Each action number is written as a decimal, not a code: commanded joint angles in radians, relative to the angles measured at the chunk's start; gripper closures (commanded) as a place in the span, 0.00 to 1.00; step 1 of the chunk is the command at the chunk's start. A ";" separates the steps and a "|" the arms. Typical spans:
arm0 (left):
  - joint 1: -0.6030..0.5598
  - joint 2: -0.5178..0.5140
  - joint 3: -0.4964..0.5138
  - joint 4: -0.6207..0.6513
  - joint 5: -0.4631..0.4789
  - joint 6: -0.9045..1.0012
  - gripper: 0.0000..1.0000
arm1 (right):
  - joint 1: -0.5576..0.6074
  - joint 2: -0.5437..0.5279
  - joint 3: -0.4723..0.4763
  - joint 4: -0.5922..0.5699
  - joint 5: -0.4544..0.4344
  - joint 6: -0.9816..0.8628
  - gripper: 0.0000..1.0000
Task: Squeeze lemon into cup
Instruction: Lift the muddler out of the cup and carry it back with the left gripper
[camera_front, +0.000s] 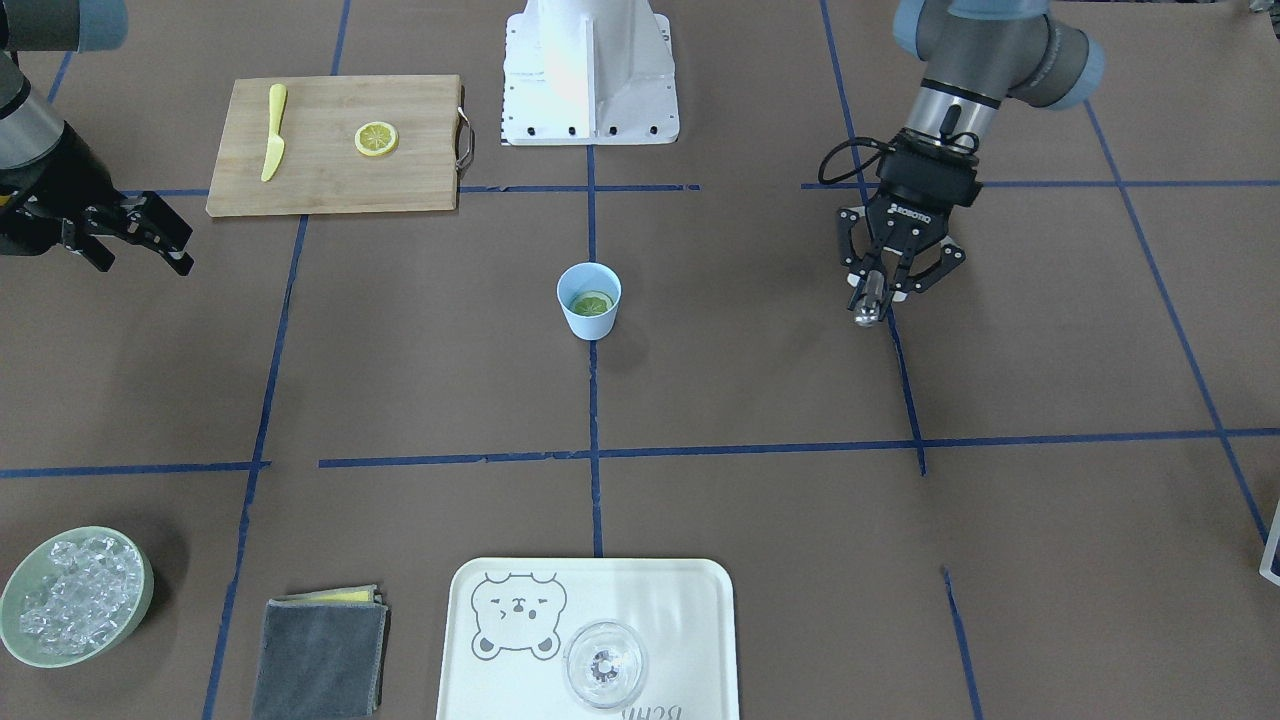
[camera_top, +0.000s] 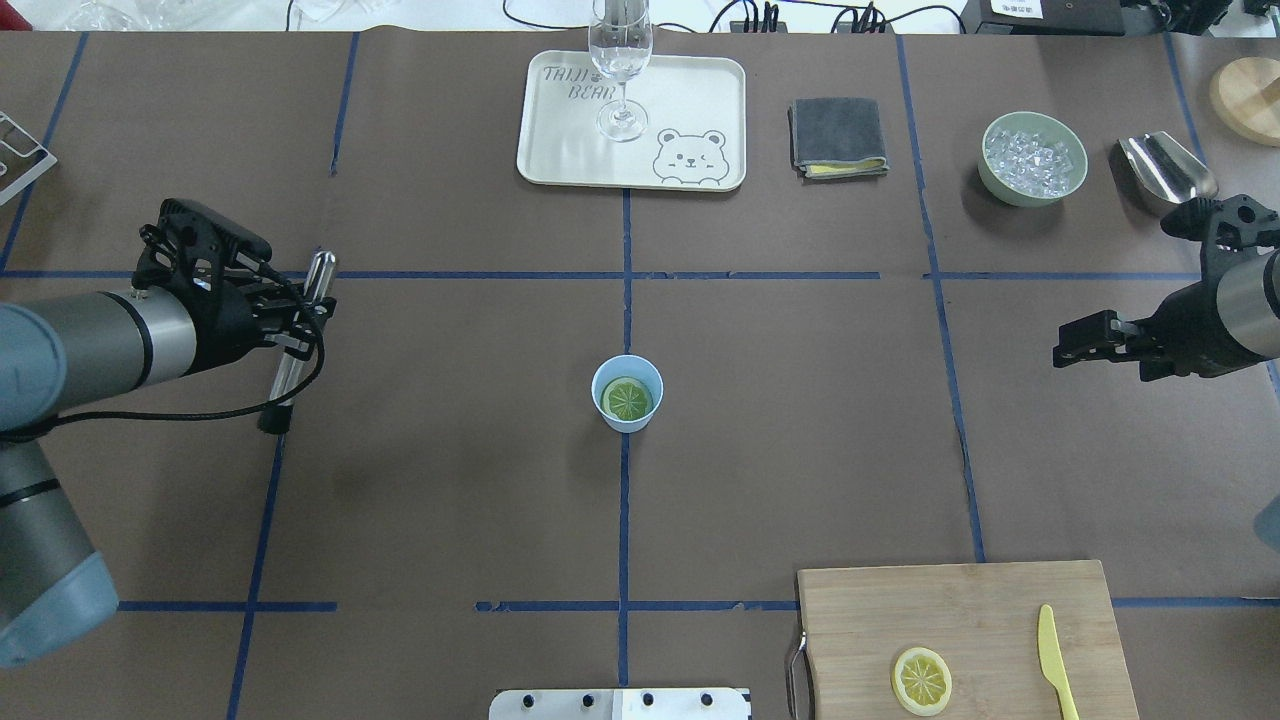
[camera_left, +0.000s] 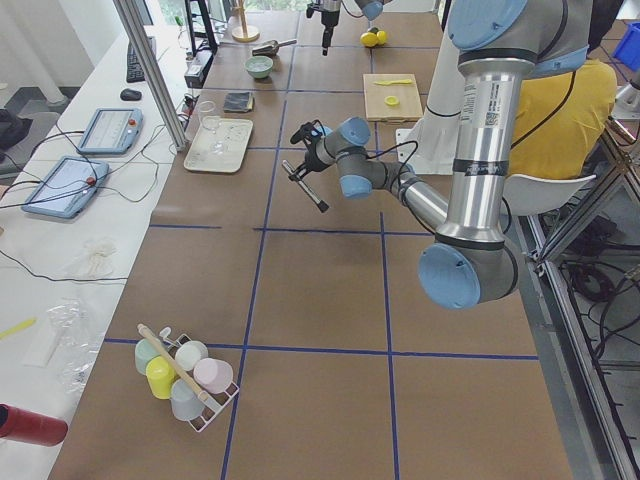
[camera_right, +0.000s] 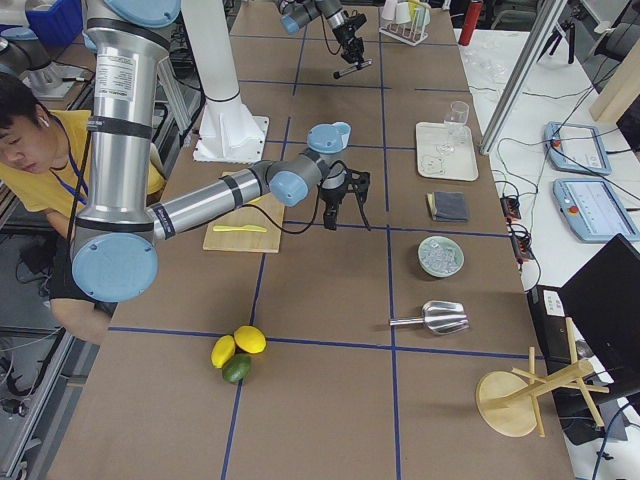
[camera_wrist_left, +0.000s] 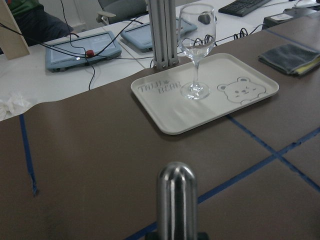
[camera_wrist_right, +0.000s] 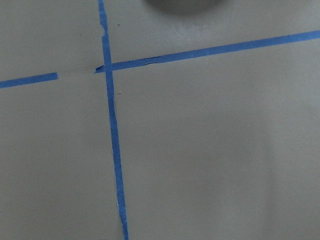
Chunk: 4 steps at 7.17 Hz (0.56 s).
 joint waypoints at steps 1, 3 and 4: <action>-0.109 0.019 0.040 0.165 -0.330 0.022 1.00 | 0.000 0.000 0.001 0.000 0.000 0.002 0.00; -0.140 0.017 0.170 0.167 -0.399 0.012 1.00 | 0.000 0.000 0.004 0.000 0.002 0.002 0.00; -0.158 0.017 0.212 0.168 -0.397 0.000 1.00 | 0.000 -0.005 0.005 0.000 0.002 0.002 0.00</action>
